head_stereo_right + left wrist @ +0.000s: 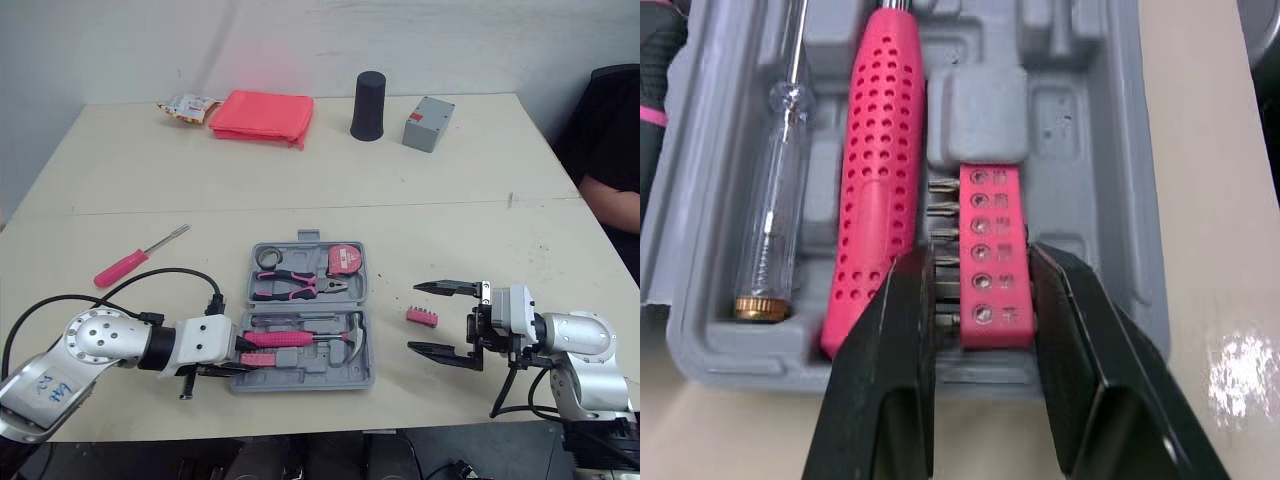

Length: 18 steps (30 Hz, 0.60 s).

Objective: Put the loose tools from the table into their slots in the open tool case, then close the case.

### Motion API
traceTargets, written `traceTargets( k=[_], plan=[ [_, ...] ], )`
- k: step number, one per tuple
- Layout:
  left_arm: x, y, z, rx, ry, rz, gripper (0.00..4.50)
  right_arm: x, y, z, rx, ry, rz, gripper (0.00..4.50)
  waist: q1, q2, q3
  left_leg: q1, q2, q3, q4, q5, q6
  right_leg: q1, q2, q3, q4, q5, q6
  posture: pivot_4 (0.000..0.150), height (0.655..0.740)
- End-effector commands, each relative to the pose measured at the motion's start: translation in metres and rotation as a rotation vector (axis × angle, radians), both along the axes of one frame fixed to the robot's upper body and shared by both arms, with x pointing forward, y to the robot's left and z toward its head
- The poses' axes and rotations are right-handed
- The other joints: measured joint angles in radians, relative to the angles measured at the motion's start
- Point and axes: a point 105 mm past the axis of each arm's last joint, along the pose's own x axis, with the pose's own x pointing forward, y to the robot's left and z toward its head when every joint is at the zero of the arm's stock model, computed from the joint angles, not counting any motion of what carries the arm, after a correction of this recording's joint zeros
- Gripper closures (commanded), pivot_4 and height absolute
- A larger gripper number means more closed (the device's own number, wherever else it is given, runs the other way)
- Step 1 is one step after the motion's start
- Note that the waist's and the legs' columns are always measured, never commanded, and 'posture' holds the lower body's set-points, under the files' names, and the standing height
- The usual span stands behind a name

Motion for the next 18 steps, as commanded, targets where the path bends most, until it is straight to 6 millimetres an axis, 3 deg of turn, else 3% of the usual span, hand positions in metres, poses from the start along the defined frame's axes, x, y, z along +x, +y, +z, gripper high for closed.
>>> traceTargets(
  k=[1,3,8,12,15,18],
  plan=[
    [-0.003,-0.001,-0.004,0.016,0.0,0.012,3.8,-0.003,-0.005,0.006,0.01,-0.024,-0.005,0.0,0.0,0.0,0.0,0.0,0.0,0.0,0.0,0.0,0.0,0.0,0.0,0.0,0.0,0.0,0.0,0.15,0.74],
    [-0.008,-0.004,-0.005,-0.003,0.024,-0.001,3.8,-0.004,-0.004,0.007,0.012,-0.021,-0.002,0.0,-0.001,0.0,0.0,0.0,0.0,0.0,0.0,0.0,0.0,0.0,0.0,0.001,0.0,0.0,0.0,0.15,0.74],
    [-0.009,-0.018,0.019,-0.089,-0.14,-0.094,1.56,-0.004,0.004,0.012,0.017,-0.014,0.014,0.0,0.0,0.0,0.0,0.0,0.0,0.0,0.001,0.0,0.0,0.0,-0.001,0.002,0.0,0.0,0.0,0.15,0.74],
    [-0.022,-0.016,0.044,-0.224,-0.225,-0.144,1.56,-0.002,0.02,0.034,0.1,0.033,0.021,0.0,-0.005,0.0,0.0,-0.001,0.0,-0.001,0.001,0.0,0.0,0.0,-0.002,0.003,0.0,0.0,0.0,0.15,0.74],
    [-0.02,0.002,0.045,-0.263,-0.219,-0.068,1.56,0.0,0.025,0.037,0.084,0.044,0.045,0.0,-0.012,0.0,0.0,0.0,0.001,-0.001,0.001,-0.001,-0.001,0.0,-0.002,0.003,0.0,0.0,0.0,0.15,0.74],
    [-0.023,0.003,0.046,-0.351,-0.193,-0.064,1.56,0.003,0.023,0.034,0.077,0.058,0.03,0.0,0.0,0.0,0.0,0.0,0.001,-0.001,0.001,-0.001,-0.001,0.0,-0.001,0.002,0.0,0.0,-0.001,0.15,0.74]
  ],
)
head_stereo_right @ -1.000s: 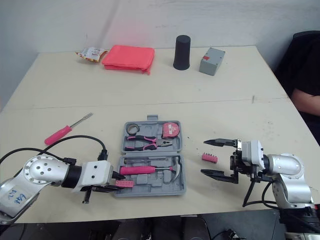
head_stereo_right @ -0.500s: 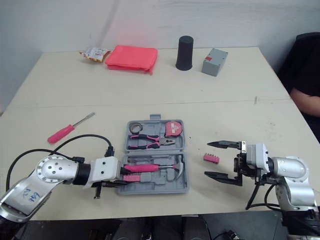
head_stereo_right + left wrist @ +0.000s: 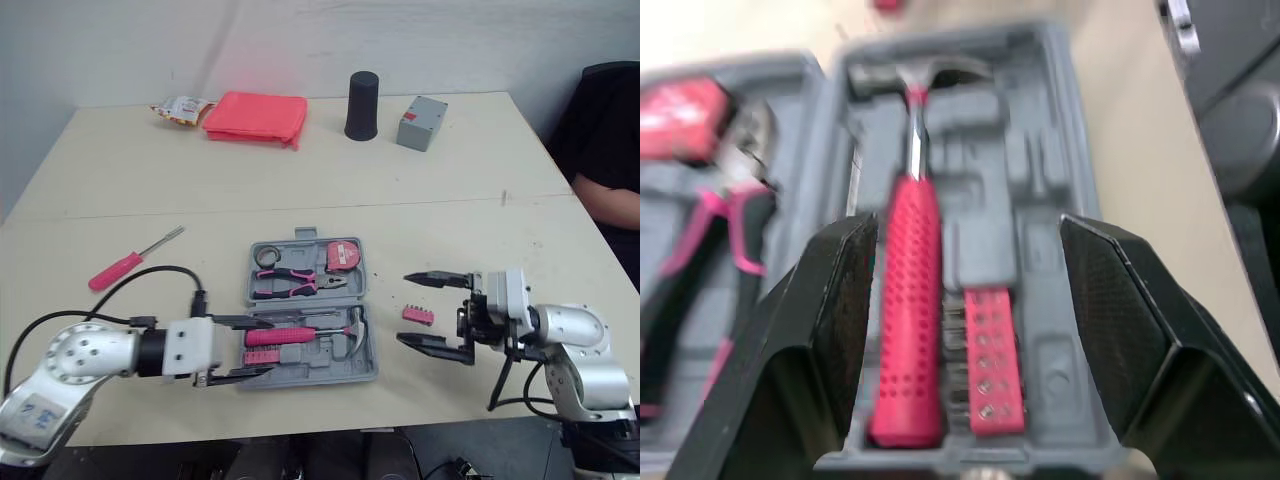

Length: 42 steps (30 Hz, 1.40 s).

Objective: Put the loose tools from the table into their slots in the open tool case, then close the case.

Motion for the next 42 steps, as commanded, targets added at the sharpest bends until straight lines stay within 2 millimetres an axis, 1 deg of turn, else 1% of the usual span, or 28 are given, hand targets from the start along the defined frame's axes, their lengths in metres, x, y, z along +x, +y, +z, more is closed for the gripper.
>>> traceTargets(
  k=[1,2,3,4,5,6,7,8,11,15,20,22,23,24,25,26,28,30,32,34,35,36,37,38,39,40,41,42],
  plan=[
    [-0.005,-0.002,0.005,-0.078,-0.013,-0.047,1.81,0.0,-0.001,0.001,0.002,0.003,-0.003,0.0,0.011,0.0,0.0,-0.001,-0.001,-0.001,0.0,0.0,0.001,0.0,-0.001,-0.001,0.0,0.0,0.0,0.15,0.74],
    [-0.006,-0.003,0.001,-0.06,-0.014,-0.066,2.1,0.0,-0.002,0.0,0.003,0.006,-0.01,0.0,0.014,0.0,0.0,-0.001,-0.002,-0.001,0.001,-0.001,0.002,0.0,-0.002,0.0,0.0,0.0,0.0,0.15,0.74],
    [-0.003,-0.004,-0.003,-0.077,0.008,-0.049,2.38,0.001,-0.003,-0.003,0.0,0.01,-0.012,0.0,0.016,0.0,0.0,-0.001,-0.002,0.0,0.003,-0.001,0.003,0.001,-0.002,0.0,0.0,0.0,0.001,0.15,0.74],
    [0.003,-0.003,-0.008,-0.085,0.024,-0.016,2.76,0.0,-0.004,-0.006,-0.005,0.013,-0.011,0.0,0.017,0.0,0.0,-0.001,-0.002,0.0,0.003,-0.002,0.004,0.001,-0.002,0.0,0.0,0.001,0.001,0.15,0.74],
    [0.006,-0.002,-0.015,-0.081,0.049,0.003,3.26,0.0,-0.005,-0.008,-0.008,0.016,-0.011,0.0,0.019,0.0,0.0,-0.001,-0.002,0.001,0.004,-0.002,0.004,0.001,-0.002,0.0,0.0,0.001,0.002,0.15,0.74],
    [0.008,-0.001,-0.022,-0.068,0.068,0.015,3.56,0.0,-0.006,-0.011,-0.011,0.018,-0.012,0.0,0.02,0.0,0.0,-0.001,-0.003,0.001,0.004,-0.003,0.005,0.001,-0.002,0.0,0.0,0.001,0.002,0.15,0.74],
    [0.011,0.0,-0.027,-0.051,0.076,0.022,4.07,0.0,-0.007,-0.012,-0.015,0.021,-0.011,0.0,0.019,0.0,0.0,-0.001,-0.002,0.001,0.005,-0.003,0.005,0.001,-0.002,-0.001,0.0,0.001,0.002,0.15,0.74],
    [0.012,0.0,-0.031,-0.041,0.092,0.026,4.47,0.0,-0.007,-0.015,-0.02,0.022,-0.007,0.0,0.019,0.0,0.0,-0.001,-0.002,0.001,0.005,-0.003,0.005,0.001,-0.001,-0.001,0.0,0.001,0.003,0.15,0.74],
    [0.016,0.001,-0.038,-0.018,0.111,0.047,4.47,-0.002,-0.008,-0.018,-0.024,0.024,-0.002,0.0,0.018,0.0,0.0,-0.001,-0.002,0.002,0.005,-0.003,0.005,0.001,-0.001,-0.003,0.0,0.001,0.003,0.15,0.74],
    [0.011,0.002,-0.048,0.015,0.187,0.055,4.47,-0.004,-0.012,-0.021,-0.014,0.04,-0.022,0.0,0.017,0.0,0.0,-0.001,-0.002,0.002,0.005,-0.003,0.005,0.001,-0.001,-0.003,0.0,0.001,0.003,0.15,0.74],
    [0.012,0.007,-0.06,0.107,0.236,0.091,4.47,-0.011,-0.018,-0.029,-0.039,0.047,-0.022,0.0,0.017,0.0,0.0,0.0,-0.002,0.002,0.005,-0.004,0.005,0.001,-0.001,-0.003,0.0,0.001,0.003,0.15,0.74],
    [0.01,0.006,-0.063,0.139,0.264,0.081,4.47,-0.013,-0.02,-0.032,-0.042,0.049,-0.026,0.0,0.017,0.001,0.0,0.001,-0.002,0.002,0.005,-0.004,0.005,0.001,-0.001,-0.002,0.0,0.001,0.003,0.15,0.74],
    [0.01,0.009,-0.07,0.171,0.317,0.113,4.47,-0.014,-0.021,-0.034,-0.044,0.05,-0.027,0.0,0.017,0.001,-0.001,0.001,-0.002,0.002,0.005,-0.004,0.005,0.001,-0.001,-0.002,0.0,0.001,0.003,0.15,0.74],
    [0.009,0.017,-0.083,0.234,0.386,0.165,4.47,-0.015,-0.022,-0.036,-0.046,0.052,-0.029,0.0,0.017,0.001,-0.001,0.001,-0.002,0.002,0.005,-0.004,0.004,0.001,-0.001,-0.001,0.0,0.001,0.003,0.15,0.74],
    [0.005,0.021,-0.094,0.293,0.419,0.162,4.47,-0.015,-0.023,-0.037,-0.046,0.053,-0.031,0.0,0.017,0.002,-0.003,0.001,-0.001,0.002,0.005,-0.004,0.004,0.001,-0.001,-0.001,0.0,0.001,0.003,0.15,0.74],
    [0.006,0.022,-0.103,0.304,0.433,0.184,4.47,-0.016,-0.024,-0.039,-0.045,0.053,-0.032,0.0,0.017,0.004,-0.005,0.002,-0.001,0.002,0.004,-0.004,0.004,0.002,-0.001,-0.001,0.0,0.001,0.003,0.15,0.74],
    [0.008,0.019,-0.113,0.289,0.438,0.195,4.47,-0.016,-0.024,-0.042,-0.044,0.052,-0.032,0.0,0.018,0.011,-0.013,0.004,-0.002,0.003,0.004,-0.005,0.005,0.003,-0.001,-0.001,0.0,0.001,0.003,0.15,0.74],
    [0.009,0.018,-0.116,0.28,0.428,0.193,4.47,-0.017,-0.025,-0.043,-0.043,0.048,-0.034,0.0,0.021,0.019,-0.018,0.009,-0.002,0.004,0.004,-0.007,0.007,0.009,-0.002,-0.001,-0.003,0.002,0.003,0.15,0.74],
    [0.01,0.018,-0.116,0.282,0.402,0.18,4.47,-0.017,-0.026,-0.043,-0.042,0.044,-0.036,0.0,0.028,0.023,-0.019,0.019,-0.002,0.004,0.003,-0.015,0.008,0.018,-0.003,0.002,-0.004,0.001,0.003,0.15,0.74],
    [0.013,0.01,-0.107,0.211,0.348,0.146,4.47,-0.016,-0.028,-0.043,-0.048,0.033,-0.048,0.0,0.029,0.025,-0.022,0.02,-0.001,0.003,0.003,-0.015,0.008,0.019,-0.002,0.003,-0.004,0.001,0.003,0.15,0.74],
    [0.025,0.002,-0.079,0.057,0.227,0.135,4.47,-0.011,-0.037,-0.04,-0.057,0.023,-0.096,0.0,0.029,0.027,-0.022,0.02,-0.001,0.003,0.003,-0.015,0.007,0.019,-0.003,0.004,-0.004,0.001,0.003,0.15,0.74],
    [0.035,0.002,-0.05,-0.086,0.103,0.144,4.47,-0.006,-0.048,-0.036,-0.064,-0.004,-0.154,0.0,0.028,0.027,-0.022,0.019,-0.001,0.003,0.002,-0.015,0.007,0.019,-0.003,0.004,-0.004,0.001,0.003,0.15,0.74],
    [0.039,0.005,-0.031,-0.176,0.017,0.155,4.47,-0.003,-0.056,-0.033,-0.067,-0.022,-0.192,0.0,0.027,0.028,-0.021,0.018,-0.001,0.003,0.002,-0.015,0.008,0.017,-0.003,0.004,-0.004,0.001,0.003,0.15,0.74],
    [0.041,0.017,-0.018,-0.251,-0.025,0.189,4.47,-0.001,-0.066,-0.032,-0.075,-0.02,-0.232,0.0,0.026,0.021,-0.016,0.017,-0.001,0.004,0.002,-0.014,0.007,0.016,-0.003,0.004,-0.003,0.001,0.003,0.15,0.74],
    [0.041,0.031,-0.013,-0.287,-0.029,0.242,4.23,0.0,-0.076,-0.032,-0.085,-0.028,-0.271,0.0,0.025,0.016,-0.013,0.013,-0.001,0.003,0.003,-0.013,0.006,0.011,-0.003,0.004,-0.001,0.0,0.002,0.15,0.74],
    [0.04,0.045,-0.01,-0.317,-0.023,0.299,3.96,0.001,-0.086,-0.032,-0.091,-0.027,-0.311,0.0,0.023,0.007,-0.012,0.011,0.0,0.003,0.003,-0.01,0.002,0.008,-0.003,0.003,0.0,0.0,0.001,0.15,0.74],
    [0.039,0.055,-0.008,-0.337,-0.02,0.336,3.72,0.002,-0.093,-0.033,-0.095,-0.029,-0.338,0.0,0.022,0.006,-0.011,0.003,0.001,0.002,0.004,-0.004,0.002,0.002,-0.002,0.002,0.001,0.0,0.001,0.15,0.74],
    [0.04,0.079,-0.004,-0.343,-0.031,0.431,3.27,0.003,-0.108,-0.034,-0.109,-0.029,-0.401,0.0,0.02,0.006,-0.011,0.0,0.001,0.002,0.005,-0.004,0.002,0.001,-0.001,0.001,0.0,0.0,0.0,0.15,0.74]
  ],
)
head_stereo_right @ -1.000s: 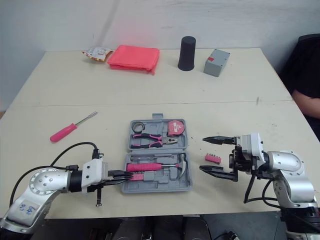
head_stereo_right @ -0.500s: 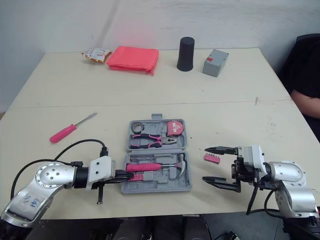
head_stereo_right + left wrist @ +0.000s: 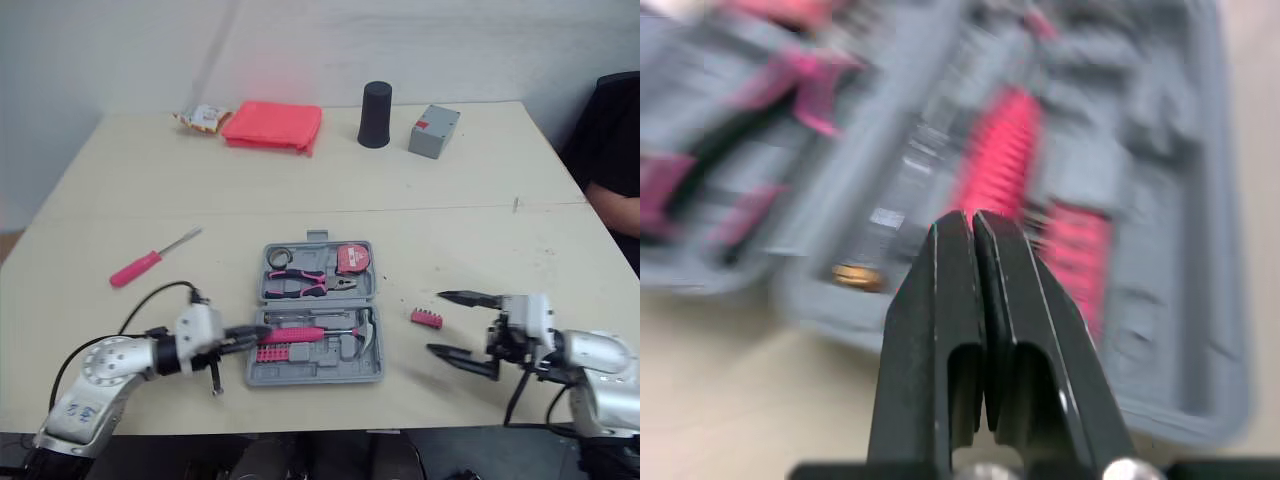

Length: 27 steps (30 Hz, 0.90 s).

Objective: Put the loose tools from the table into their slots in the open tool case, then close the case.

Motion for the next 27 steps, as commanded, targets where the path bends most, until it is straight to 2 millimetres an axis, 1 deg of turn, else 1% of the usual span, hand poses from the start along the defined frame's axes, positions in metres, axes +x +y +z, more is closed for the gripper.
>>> traceTargets(
  k=[1,2,3,4,5,6,7,8,9,11,13,14,16,19,21,25,27],
  plan=[
    [0.0,0.058,0.026,-0.05,-0.059,0.216,3.01,0.002,-0.037,0.003,-0.028,-0.042,-0.15,0.0,-0.006,0.0,0.0,0.0,0.0,0.0,0.0,0.0,0.0,0.0,0.0,0.0,0.0,0.0,0.0,0.15,0.74],
    [0.0,0.067,0.028,-0.05,-0.06,0.254,2.58,0.002,-0.043,0.002,-0.035,-0.042,-0.175,0.0,-0.012,-0.002,0.001,0.0,0.0,0.001,0.0,0.0,0.001,0.001,0.0,-0.002,-0.001,0.0,0.0,0.15,0.74],
    [-0.002,0.077,0.029,-0.031,-0.071,0.281,2.26,0.002,-0.049,0.001,-0.036,-0.037,-0.2,0.0,-0.017,-0.002,0.002,0.0,-0.001,0.002,0.0,-0.001,0.002,0.001,0.0,-0.003,-0.001,0.0,0.0,0.15,0.74],
    [-0.004,0.099,0.033,-0.021,-0.08,0.36,1.83,0.001,-0.061,-0.002,-0.047,-0.033,-0.248,0.0,-0.02,-0.002,0.002,0.0,-0.001,0.002,0.0,-0.001,0.003,0.001,-0.001,-0.003,-0.002,0.0,0.0,0.15,0.74],
    [-0.01,0.141,0.037,-0.01,-0.086,0.515,1.47,-0.003,-0.083,-0.006,-0.054,-0.023,-0.351,0.0,-0.021,-0.002,0.002,0.0,-0.001,0.003,0.0,-0.002,0.003,0.001,-0.001,-0.004,-0.002,0.0,0.001,0.15,0.74],
    [-0.022,0.18,0.038,0.009,-0.083,0.662,1.03,-0.009,-0.103,-0.012,-0.063,-0.005,-0.443,0.0,-0.023,-0.003,0.004,0.0,-0.002,0.003,0.0,-0.003,0.005,0.001,-0.001,-0.006,-0.002,0.001,0.001,0.15,0.74],
    [-0.032,0.205,0.038,0.018,-0.08,0.754,0.53,-0.013,-0.115,-0.016,-0.069,0.006,-0.499,0.0,-0.024,-0.004,0.004,0.0,-0.002,0.004,0.001,-0.003,0.006,0.0,-0.001,-0.008,-0.002,0.001,0.001,0.15,0.74],
    [-0.044,0.222,0.033,0.036,-0.053,0.81,0.13,-0.018,-0.125,-0.02,-0.065,0.029,-0.554,0.0,-0.028,-0.005,0.005,0.0,-0.002,0.004,0.001,-0.004,0.006,0.0,-0.002,-0.008,-0.002,0.001,0.001,0.15,0.74],
    [-0.054,0.233,0.026,0.055,-0.028,0.845,0.06,-0.023,-0.134,-0.026,-0.055,0.061,-0.604,0.0,-0.033,-0.005,0.005,0.0,-0.001,0.004,0.0,-0.005,0.006,-0.001,-0.001,-0.008,-0.003,0.0,0.001,0.15,0.74],
    [-0.076,0.256,0.015,0.067,0.02,0.931,0.06,-0.031,-0.152,-0.032,-0.062,0.084,-0.705,0.0,-0.046,-0.004,0.005,0.001,-0.001,0.004,0.0,-0.01,0.004,0.0,-0.004,-0.007,-0.005,0.0,0.001,0.15,0.74],
    [-0.093,0.273,0.01,0.047,0.032,1.012,0.06,-0.037,-0.17,-0.034,-0.086,0.087,-0.82,0.0,-0.048,-0.004,0.005,0.001,-0.001,0.004,0.0,-0.014,0.005,0.0,-0.005,-0.006,-0.005,0.0,0.001,0.15,0.74],
    [-0.1,0.278,0.009,0.041,0.034,1.037,0.06,-0.04,-0.178,-0.035,-0.102,0.094,-0.874,0.0,-0.048,-0.005,0.005,0.001,-0.001,0.004,0.0,-0.014,0.005,0.0,-0.005,-0.006,-0.005,0.001,0.001,0.15,0.74],
    [-0.108,0.282,0.009,0.034,0.024,1.062,0.06,-0.043,-0.184,-0.033,-0.108,0.077,-0.902,0.0,-0.049,-0.005,0.005,0.001,0.0,0.003,0.0,-0.014,0.003,-0.001,-0.005,-0.006,-0.005,0.001,0.001,0.15,0.74],
    [-0.111,0.274,0.007,0.018,0.016,1.042,0.06,-0.043,-0.178,-0.035,-0.119,0.068,-0.865,0.0,-0.049,-0.005,0.005,0.001,0.001,0.004,-0.002,-0.015,0.002,-0.003,-0.005,-0.005,-0.006,0.0,0.0,0.15,0.74],
    [-0.108,0.264,0.008,0.001,0.01,1.006,0.06,-0.032,-0.166,-0.033,-0.113,0.042,-0.81,0.0,-0.05,-0.004,0.005,0.002,0.002,0.004,-0.002,-0.015,0.001,-0.006,-0.004,-0.005,-0.006,0.0,0.0,0.15,0.74],
    [-0.09,0.238,0.018,-0.024,-0.03,0.911,0.06,-0.007,-0.133,-0.027,-0.072,0.013,-0.668,0.0,-0.05,-0.004,0.006,0.001,0.002,0.004,-0.002,-0.015,0.0,-0.002,-0.004,-0.005,-0.005,0.0,0.0,0.15,0.74],
    [-0.074,0.207,0.026,-0.074,-0.02,0.78,0.06,0.005,-0.107,-0.026,-0.062,0.021,-0.542,0.0,-0.049,-0.004,0.006,0.001,0.003,0.004,-0.002,-0.014,0.0,-0.002,-0.003,-0.005,-0.004,0.0,0.0,0.15,0.74]
  ],
)
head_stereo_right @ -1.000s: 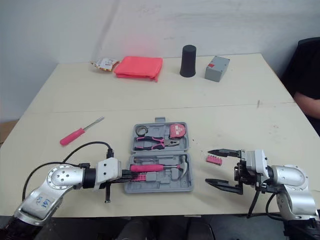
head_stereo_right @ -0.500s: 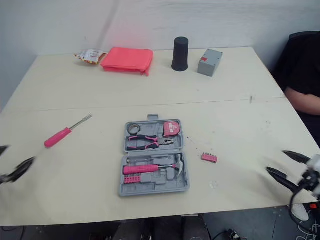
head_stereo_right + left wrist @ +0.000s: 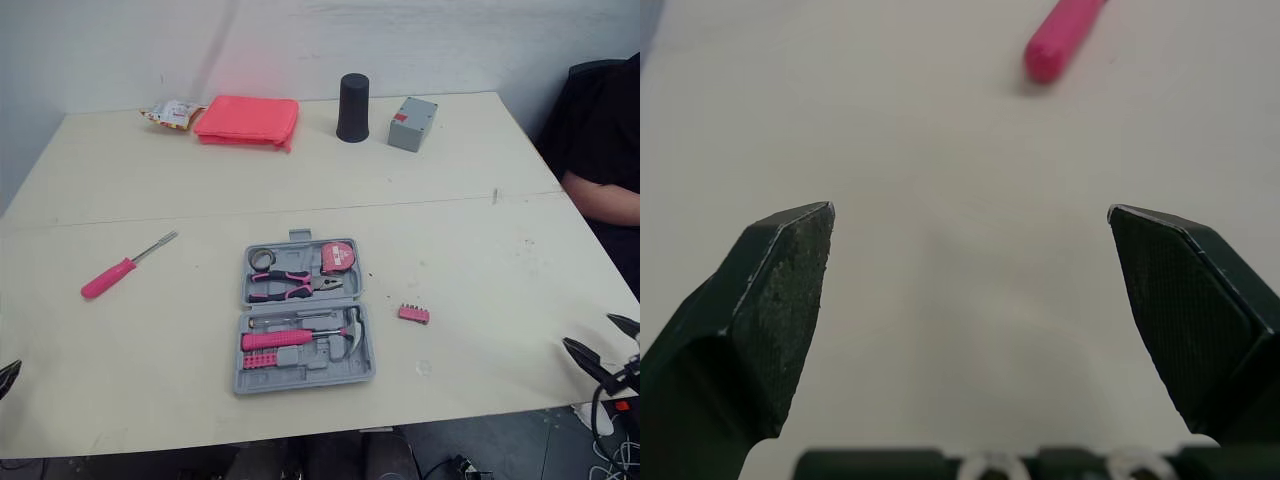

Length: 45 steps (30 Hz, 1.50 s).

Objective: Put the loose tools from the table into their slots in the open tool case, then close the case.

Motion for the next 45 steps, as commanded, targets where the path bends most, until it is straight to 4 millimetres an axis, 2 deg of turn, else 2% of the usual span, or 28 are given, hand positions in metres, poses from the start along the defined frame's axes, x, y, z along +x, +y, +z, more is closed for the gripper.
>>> traceTargets(
  k=[1,4,6,9,13,16,20,23,25,28,32,40,45],
  plan=[
    [0.022,-0.044,0.024,-0.045,-0.054,-0.187,0.06,0.017,0.038,0.011,0.015,-0.018,0.183,0.0,0.001,0.0,0.0,0.0,0.0,0.0,0.0,0.0,0.0,0.0,0.0,0.0,0.0,0.0,0.0,0.15,0.74],
    [0.042,-0.117,0.04,-0.07,-0.011,-0.506,0.06,0.036,0.075,0.007,0.047,0.077,0.317,0.0,0.003,0.0,0.0,-0.001,0.0,0.0,0.0,0.003,-0.006,0.0,0.0,0.0,0.0,0.0,0.0,0.15,0.74],
    [0.046,-0.152,0.044,-0.056,0.032,-0.655,0.06,0.042,0.092,0.007,0.036,0.091,0.399,0.0,0.005,0.001,0.0,-0.002,0.0,0.0,0.001,0.004,-0.005,0.0,0.0,0.0,0.001,0.0,0.0,0.15,0.74],
    [0.045,-0.188,0.042,-0.033,0.084,-0.822,0.06,0.045,0.108,0.0,0.013,0.158,0.492,0.0,0.004,0.002,0.0,-0.002,-0.001,0.0,0.002,0.004,-0.005,0.001,0.0,0.0,0.001,0.0,0.0,0.15,0.74],
    [0.039,-0.225,0.044,-0.058,0.103,-0.995,0.06,0.049,0.121,-0.01,0.008,0.208,0.573,0.0,0.003,0.002,0.0,-0.002,-0.001,0.001,0.002,0.007,0.0,0.001,0.003,-0.001,0.001,0.0,0.0,0.15,0.74],
    [0.038,-0.243,0.048,-0.057,0.096,-1.081,0.06,0.05,0.133,-0.011,0.002,0.23,0.644,0.0,0.0,0.002,0.001,-0.002,0.0,0.002,0.002,0.007,0.001,0.001,0.004,-0.001,0.001,0.0,0.0,0.15,0.74],
    [0.038,-0.257,0.051,-0.048,0.085,-1.135,0.06,0.051,0.143,-0.01,0.012,0.24,0.686,0.0,0.003,0.001,0.001,0.0,0.0,0.002,0.004,0.008,0.001,0.001,0.004,0.0,0.004,0.0,0.0,0.15,0.74],
    [0.037,-0.269,0.051,-0.062,0.082,-1.172,0.06,0.051,0.171,-0.006,0.025,0.21,0.758,0.0,0.003,0.001,0.001,-0.001,0.0,0.002,0.004,0.008,0.0,0.001,0.004,0.0,0.004,0.0,0.0,0.15,0.74],
    [0.036,-0.271,0.05,-0.064,0.088,-1.183,0.06,0.051,0.184,-0.007,0.023,0.218,0.774,0.0,0.001,0.001,0.001,-0.001,0.0,0.002,0.004,0.008,0.0,0.001,0.004,0.0,0.004,0.0,0.0,0.15,0.74],
    [0.036,-0.272,0.05,-0.063,0.092,-1.185,0.06,0.05,0.187,-0.009,0.029,0.237,0.761,0.0,0.004,0.002,0.001,-0.001,0.0,0.002,0.004,0.008,0.0,0.001,0.004,0.0,0.004,0.0,0.0,0.15,0.74],
    [0.037,-0.274,0.055,-0.071,0.078,-1.185,0.06,0.051,0.184,-0.01,0.014,0.239,0.729,0.0,0.008,0.001,0.001,-0.002,-0.001,0.001,0.005,0.008,0.0,0.001,0.003,0.0,0.004,0.0,0.0,0.15,0.74],
    [0.035,-0.274,0.052,-0.066,0.093,-1.187,0.06,0.048,0.155,-0.015,-0.016,0.248,0.664,0.0,0.007,0.001,0.001,-0.001,-0.001,0.001,0.005,0.009,0.001,0.002,0.004,0.0,0.004,0.0,0.0,0.15,0.74],
    [0.036,-0.276,0.051,-0.062,0.092,-1.201,0.06,0.046,0.145,-0.017,-0.017,0.255,0.644,0.0,0.006,0.001,0.001,-0.001,-0.001,0.001,0.005,0.009,0.001,0.002,0.004,0.0,0.004,0.0,0.0,0.15,0.74]
  ],
)
